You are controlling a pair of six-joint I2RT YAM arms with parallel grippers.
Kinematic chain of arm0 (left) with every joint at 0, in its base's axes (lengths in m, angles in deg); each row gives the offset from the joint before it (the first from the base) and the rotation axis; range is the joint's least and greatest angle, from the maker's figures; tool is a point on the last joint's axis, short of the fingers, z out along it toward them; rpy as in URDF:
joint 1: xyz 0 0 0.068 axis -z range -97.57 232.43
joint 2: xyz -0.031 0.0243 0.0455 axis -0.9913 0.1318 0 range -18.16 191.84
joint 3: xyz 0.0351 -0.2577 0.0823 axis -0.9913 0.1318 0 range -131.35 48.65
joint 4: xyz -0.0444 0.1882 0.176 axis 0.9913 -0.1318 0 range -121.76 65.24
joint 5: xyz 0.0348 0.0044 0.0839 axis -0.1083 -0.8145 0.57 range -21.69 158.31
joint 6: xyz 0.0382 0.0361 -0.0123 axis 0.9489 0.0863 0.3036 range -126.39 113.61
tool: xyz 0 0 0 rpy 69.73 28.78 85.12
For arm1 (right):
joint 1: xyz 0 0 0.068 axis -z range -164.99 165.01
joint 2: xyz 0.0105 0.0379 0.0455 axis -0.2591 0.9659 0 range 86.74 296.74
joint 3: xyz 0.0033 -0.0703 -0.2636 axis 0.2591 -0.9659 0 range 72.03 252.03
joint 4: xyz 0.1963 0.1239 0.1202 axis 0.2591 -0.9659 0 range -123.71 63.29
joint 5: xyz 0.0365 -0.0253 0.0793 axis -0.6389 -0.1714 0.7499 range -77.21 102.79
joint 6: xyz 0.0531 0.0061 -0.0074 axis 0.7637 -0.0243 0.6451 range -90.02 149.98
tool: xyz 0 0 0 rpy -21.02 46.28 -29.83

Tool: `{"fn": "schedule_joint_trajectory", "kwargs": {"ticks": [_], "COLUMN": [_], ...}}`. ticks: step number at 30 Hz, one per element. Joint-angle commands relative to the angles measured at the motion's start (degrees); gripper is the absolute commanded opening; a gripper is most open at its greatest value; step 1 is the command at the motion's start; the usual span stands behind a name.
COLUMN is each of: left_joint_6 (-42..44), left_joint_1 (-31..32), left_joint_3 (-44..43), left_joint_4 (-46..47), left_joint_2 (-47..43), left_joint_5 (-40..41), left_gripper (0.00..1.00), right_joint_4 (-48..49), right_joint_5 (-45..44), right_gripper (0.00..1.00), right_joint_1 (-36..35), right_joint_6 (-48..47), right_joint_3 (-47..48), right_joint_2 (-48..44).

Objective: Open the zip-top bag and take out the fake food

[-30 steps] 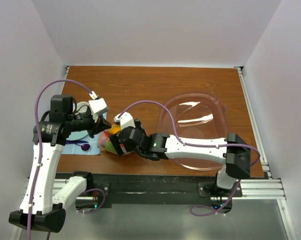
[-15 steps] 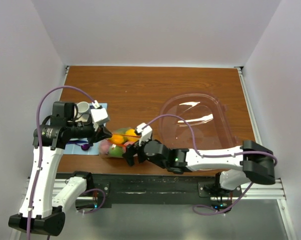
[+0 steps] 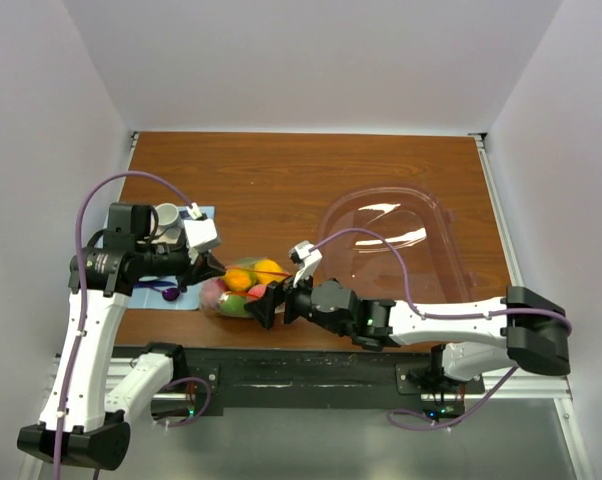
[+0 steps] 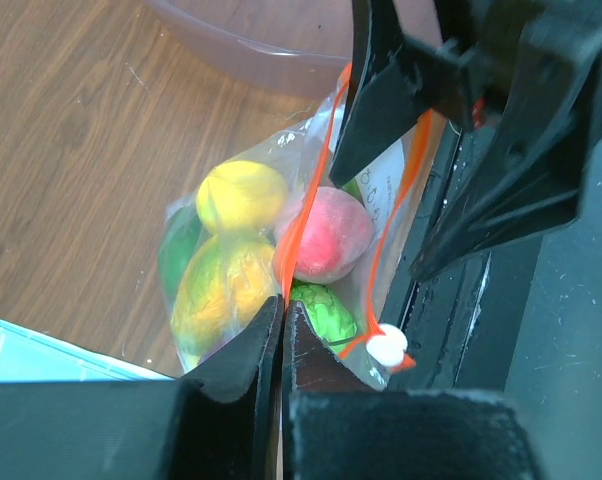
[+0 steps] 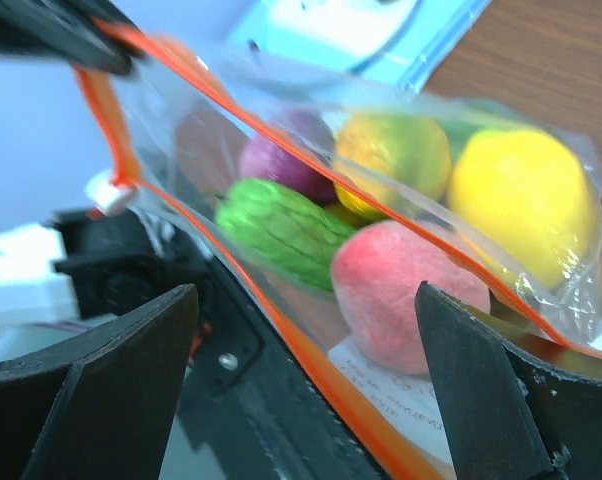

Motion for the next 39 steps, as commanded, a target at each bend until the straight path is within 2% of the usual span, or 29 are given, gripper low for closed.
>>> {"fn": "schedule_joint_trajectory", "kwargs": {"ticks": [1,5,13,16,17,19,21,22,25,30,39], "left_joint_6": [2.4,2.5,4.0,4.2,4.2,4.4,4.8,4.7,4.1,2.1,1.8], "left_joint_1": [-0.4,-0.3,-0.4,-0.3,-0.4,-0.3,-0.3,-0.4,-0.4,-0.4,-0.4], "left_joint_3": [-0.3,-1.0,-2.8,-3.1,-3.1,-3.0,-2.8,-2.8,-3.2,1.2,11.3], "left_joint_4": [0.0,-0.6,-3.3,-3.6,-3.6,-3.6,-3.2,-2.9,-0.8,9.9,21.2], "left_joint_2": [-1.3,-2.3,-3.5,-4.1,-4.2,-4.0,-3.1,-2.7,-1.1,1.3,11.1], "left_joint_5": [-1.6,-2.3,-4.8,-6.2,-6.4,-6.8,-6.4,-6.0,-3.2,6.6,12.4], "left_gripper": [0.04,0.06,0.09,0.15,0.21,0.26,0.41,0.52,0.58,0.58,0.58], "right_joint_4": [2.4,-4.6,-18.8,-24.2,-28.0,-31.8,-34.7,-34.6,-35.0,-34.4,-23.2], "right_joint_5": [-4.0,-8.6,-13.1,-13.8,-14.0,-14.9,-15.4,-15.6,-16.0,-18.1,-18.7], "right_gripper": [0.92,0.89,0.85,0.85,0.85,0.86,0.87,0.88,0.9,0.92,0.93], "right_joint_1": [0.4,0.4,0.4,0.4,0.3,0.0,-0.7,-1.0,-2.1,-4.7,-5.8], "right_joint_6": [5.3,6.8,9.9,8.2,7.9,7.0,5.7,5.1,3.6,0.8,-0.7], "right_joint_3": [0.9,6.3,17.9,24.8,26.3,28.8,28.6,27.0,23.5,19.6,10.1], "right_joint_2": [-3.8,-2.8,6.6,10.8,11.7,13.9,14.4,14.2,13.5,13.3,13.2]}}
